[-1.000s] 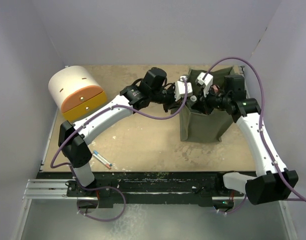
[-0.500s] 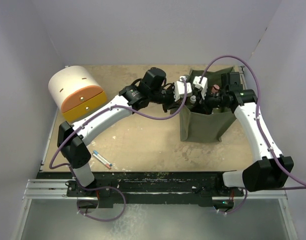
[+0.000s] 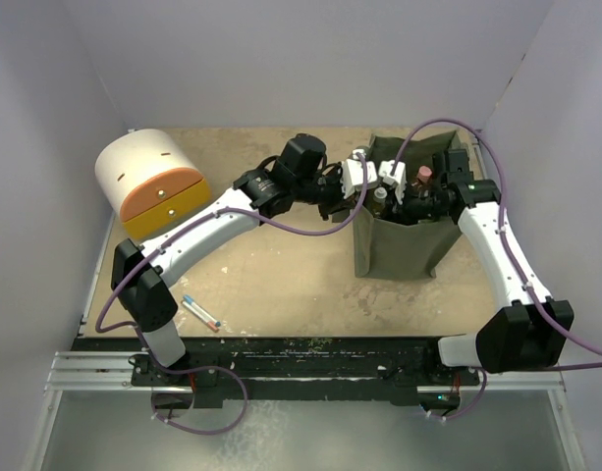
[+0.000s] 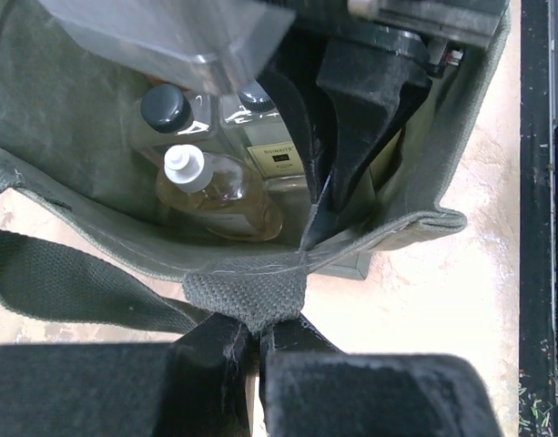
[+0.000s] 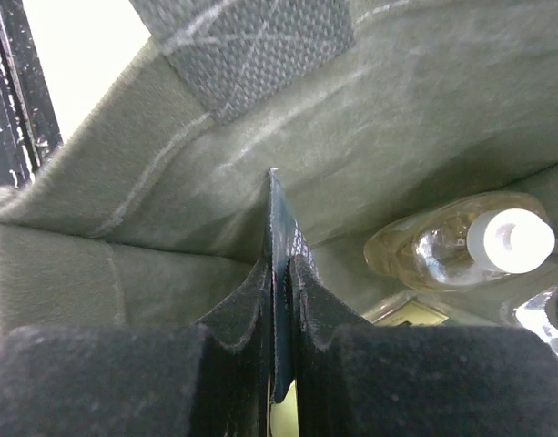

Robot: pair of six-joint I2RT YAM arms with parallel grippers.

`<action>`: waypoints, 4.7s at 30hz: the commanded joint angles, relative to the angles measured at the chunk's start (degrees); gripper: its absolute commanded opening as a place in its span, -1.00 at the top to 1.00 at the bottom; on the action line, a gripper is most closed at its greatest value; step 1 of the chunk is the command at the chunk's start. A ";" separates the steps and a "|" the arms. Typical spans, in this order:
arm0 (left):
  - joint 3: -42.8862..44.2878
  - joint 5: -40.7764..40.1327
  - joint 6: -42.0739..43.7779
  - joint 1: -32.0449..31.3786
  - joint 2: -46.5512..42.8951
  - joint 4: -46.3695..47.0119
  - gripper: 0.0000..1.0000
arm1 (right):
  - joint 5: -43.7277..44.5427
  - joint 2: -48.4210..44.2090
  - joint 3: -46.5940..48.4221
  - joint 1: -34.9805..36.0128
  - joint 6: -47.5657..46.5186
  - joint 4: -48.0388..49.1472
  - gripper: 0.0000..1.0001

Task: Place the personal care products into the canvas bag
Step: Place the care product in the canvas bag, then reset both arms

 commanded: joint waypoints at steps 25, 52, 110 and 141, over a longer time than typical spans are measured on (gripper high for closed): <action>1.88 -0.45 -3.41 0.23 -4.89 5.56 1.00 | 0.65 -3.75 -7.30 -0.44 4.74 8.39 0.54; -1.68 2.31 -6.59 0.24 -3.05 8.55 0.91 | 20.35 -14.91 3.39 -0.44 32.54 22.67 -0.10; -16.20 -40.41 -5.12 14.38 -25.21 4.41 -0.99 | 54.86 -20.90 7.80 -1.66 38.53 15.85 -1.00; -35.51 -27.38 -14.78 34.05 -48.82 15.50 -0.99 | 58.31 -22.46 2.72 -1.68 38.50 31.48 -1.00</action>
